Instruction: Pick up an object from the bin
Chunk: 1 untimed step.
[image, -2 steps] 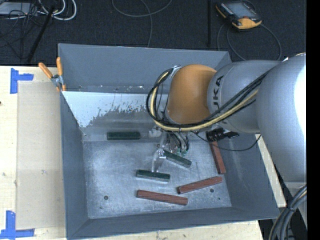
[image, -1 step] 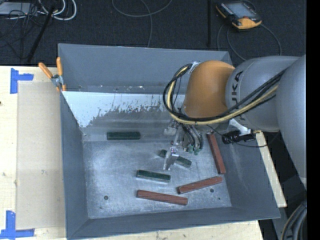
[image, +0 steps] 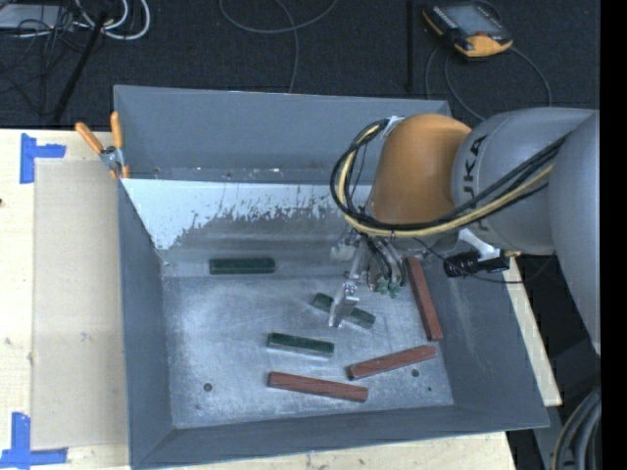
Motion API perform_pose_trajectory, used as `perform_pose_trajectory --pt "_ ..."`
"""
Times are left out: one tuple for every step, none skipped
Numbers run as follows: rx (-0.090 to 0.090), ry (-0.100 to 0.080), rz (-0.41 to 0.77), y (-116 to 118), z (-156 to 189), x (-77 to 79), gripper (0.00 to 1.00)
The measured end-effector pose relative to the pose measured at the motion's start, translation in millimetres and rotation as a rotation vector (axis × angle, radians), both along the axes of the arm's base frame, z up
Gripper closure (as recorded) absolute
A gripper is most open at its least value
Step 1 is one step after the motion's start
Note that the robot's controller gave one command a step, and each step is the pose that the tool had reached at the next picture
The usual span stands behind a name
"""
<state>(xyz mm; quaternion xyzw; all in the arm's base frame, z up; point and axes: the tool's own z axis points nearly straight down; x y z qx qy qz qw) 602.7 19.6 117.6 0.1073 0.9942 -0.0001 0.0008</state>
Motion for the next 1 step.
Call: perform_pose_trajectory --pt "0.002 0.001 -0.017 -17.6 -46.3 -0.3 0.0"
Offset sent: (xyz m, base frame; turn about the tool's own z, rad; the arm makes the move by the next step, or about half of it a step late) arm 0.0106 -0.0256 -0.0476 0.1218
